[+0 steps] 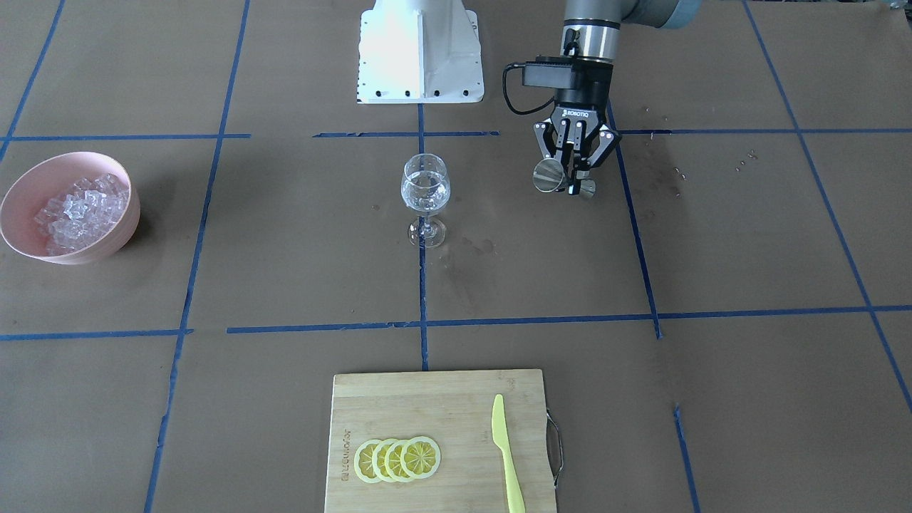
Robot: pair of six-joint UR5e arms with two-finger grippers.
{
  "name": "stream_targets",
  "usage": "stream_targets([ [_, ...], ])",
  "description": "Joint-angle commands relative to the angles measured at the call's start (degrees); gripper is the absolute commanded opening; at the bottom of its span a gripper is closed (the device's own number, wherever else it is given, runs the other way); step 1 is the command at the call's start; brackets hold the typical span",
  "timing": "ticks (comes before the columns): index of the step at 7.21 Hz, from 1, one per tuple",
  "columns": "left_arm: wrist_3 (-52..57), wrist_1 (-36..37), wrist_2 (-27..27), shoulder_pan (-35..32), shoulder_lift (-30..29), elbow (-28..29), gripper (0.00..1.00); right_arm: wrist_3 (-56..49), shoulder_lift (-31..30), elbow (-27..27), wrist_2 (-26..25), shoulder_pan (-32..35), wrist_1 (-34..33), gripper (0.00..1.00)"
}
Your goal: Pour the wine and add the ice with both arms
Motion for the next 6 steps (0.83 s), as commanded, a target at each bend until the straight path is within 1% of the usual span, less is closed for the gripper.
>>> stream_targets([
  [1,-5.22,-22.34,0.34,-0.01,13.72,3.06,0.0,0.0,0.0,0.11,0.0,-0.01,0.0,1.0],
  [2,-5.75,-30.37,1.04,-0.01,16.83,6.73,0.0,0.0,-0.08,0.2,0.0,-0.01,0.0,1.0],
  [3,-10.46,-34.11,4.7,-0.01,18.43,11.38,0.0,0.0,0.0,0.29,0.0,-0.01,0.0,1.0],
  [4,-17.12,-35.1,5.0,0.17,19.58,13.69,0.0,0.0,0.0,0.46,0.0,-0.01,0.0,1.0],
  [5,-24.23,-35.98,6.57,1.21,21.41,13.8,0.0,0.0,0.0,0.47,0.0,-0.01,0.0,1.0],
  [6,-34.22,-35.9,9.72,4.44,22.22,15.11,0.0,0.0,0.0,0.73,0.09,-0.01,0.0,1.0],
])
